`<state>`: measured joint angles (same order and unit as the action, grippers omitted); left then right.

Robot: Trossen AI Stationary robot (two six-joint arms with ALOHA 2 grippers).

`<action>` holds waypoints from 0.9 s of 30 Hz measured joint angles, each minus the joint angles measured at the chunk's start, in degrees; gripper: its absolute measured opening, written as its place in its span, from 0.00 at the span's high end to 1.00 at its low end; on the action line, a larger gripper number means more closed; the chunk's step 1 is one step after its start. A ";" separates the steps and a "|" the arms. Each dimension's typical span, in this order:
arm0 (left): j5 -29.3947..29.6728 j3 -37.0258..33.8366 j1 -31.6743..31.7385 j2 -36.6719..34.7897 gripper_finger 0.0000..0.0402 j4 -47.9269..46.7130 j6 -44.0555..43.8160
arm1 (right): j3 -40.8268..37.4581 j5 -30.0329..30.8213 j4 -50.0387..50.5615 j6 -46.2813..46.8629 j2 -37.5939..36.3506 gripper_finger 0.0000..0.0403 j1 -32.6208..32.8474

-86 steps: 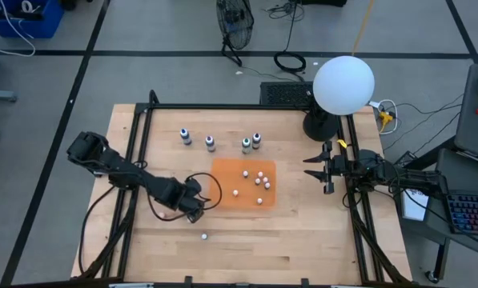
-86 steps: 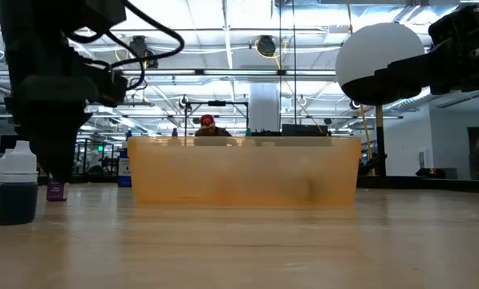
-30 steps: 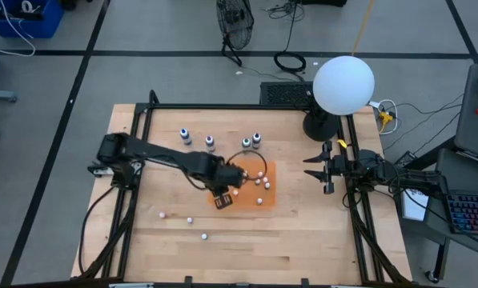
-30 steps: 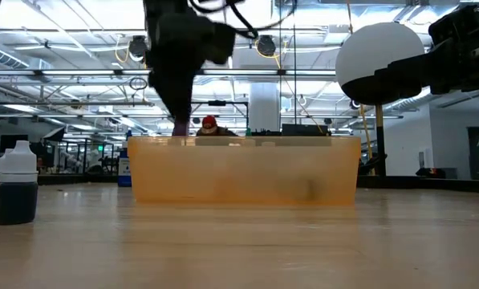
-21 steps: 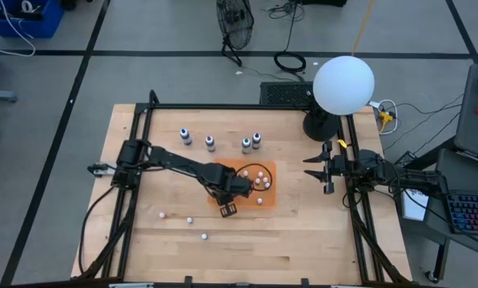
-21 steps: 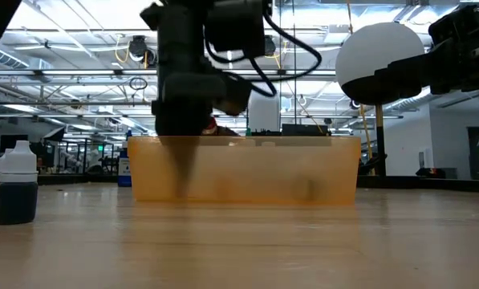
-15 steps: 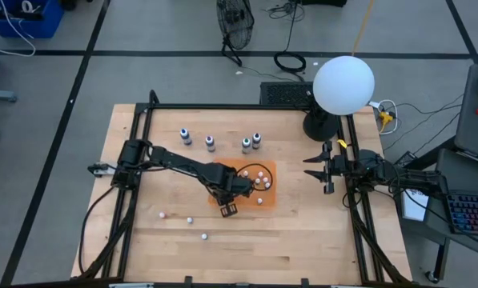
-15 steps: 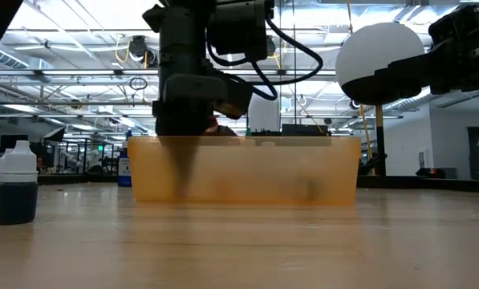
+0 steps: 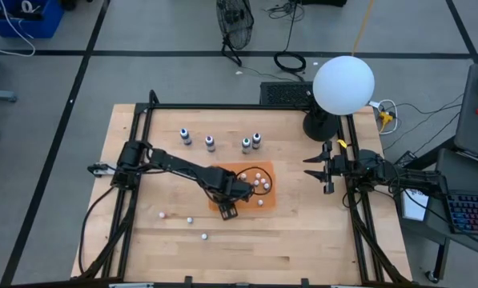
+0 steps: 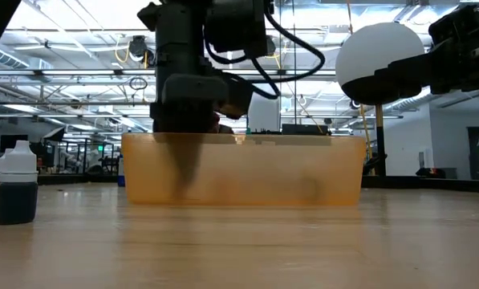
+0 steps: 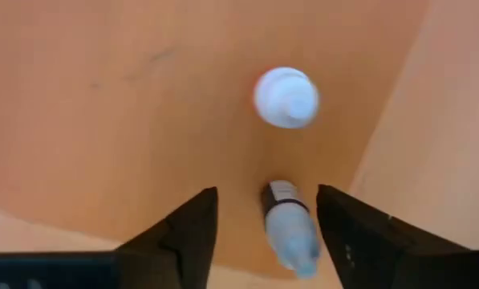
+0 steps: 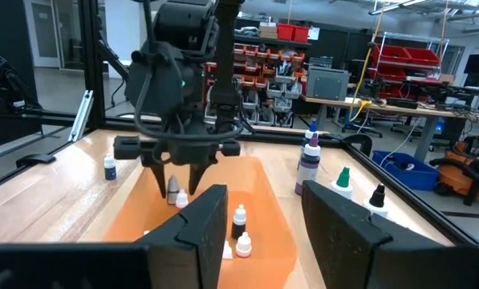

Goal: Pick & Place food coloring
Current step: Put the small orange food coloring bottle into the orange bin

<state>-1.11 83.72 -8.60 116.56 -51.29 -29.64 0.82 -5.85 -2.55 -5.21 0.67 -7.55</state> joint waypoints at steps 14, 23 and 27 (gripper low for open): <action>3.32 0.07 -0.15 -8.32 0.40 -4.52 -3.06 | 0.00 -0.02 -0.27 0.02 0.11 0.63 0.00; 11.53 0.05 -8.34 -18.40 0.40 -15.97 -13.77 | 0.00 -0.02 -0.35 0.00 0.11 0.63 0.00; 14.87 -2.86 -14.78 -22.66 0.40 -15.89 -25.34 | 0.01 -0.02 -0.39 0.02 0.09 0.62 -0.01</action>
<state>13.76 80.86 -23.38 93.90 -67.18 -54.99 0.83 -5.87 -2.94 -5.19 0.75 -7.55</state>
